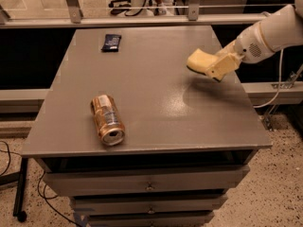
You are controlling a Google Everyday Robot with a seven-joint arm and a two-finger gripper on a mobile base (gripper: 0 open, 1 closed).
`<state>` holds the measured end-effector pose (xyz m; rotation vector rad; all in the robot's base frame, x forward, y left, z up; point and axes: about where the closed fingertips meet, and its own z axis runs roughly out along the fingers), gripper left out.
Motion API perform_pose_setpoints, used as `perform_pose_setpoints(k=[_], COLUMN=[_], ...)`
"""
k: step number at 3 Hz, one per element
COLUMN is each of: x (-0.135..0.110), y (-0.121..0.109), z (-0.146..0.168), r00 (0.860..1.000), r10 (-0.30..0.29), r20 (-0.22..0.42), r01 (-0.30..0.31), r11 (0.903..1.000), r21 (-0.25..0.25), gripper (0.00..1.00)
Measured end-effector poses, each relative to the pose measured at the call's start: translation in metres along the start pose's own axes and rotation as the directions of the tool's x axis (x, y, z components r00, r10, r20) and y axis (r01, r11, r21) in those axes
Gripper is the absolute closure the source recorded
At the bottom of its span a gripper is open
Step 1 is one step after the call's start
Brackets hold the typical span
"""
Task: Pick sponge
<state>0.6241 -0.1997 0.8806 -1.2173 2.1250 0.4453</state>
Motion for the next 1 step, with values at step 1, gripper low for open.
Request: perform_pose_setpoints(k=[1], x=[-0.0052], y=[0.0003], z=[-0.0011], r00=[1.000], r10=[-0.009], r20=[0.010], r01=[0.009], r11=[1.0000], r21=[-0.002], gripper=[1.00])
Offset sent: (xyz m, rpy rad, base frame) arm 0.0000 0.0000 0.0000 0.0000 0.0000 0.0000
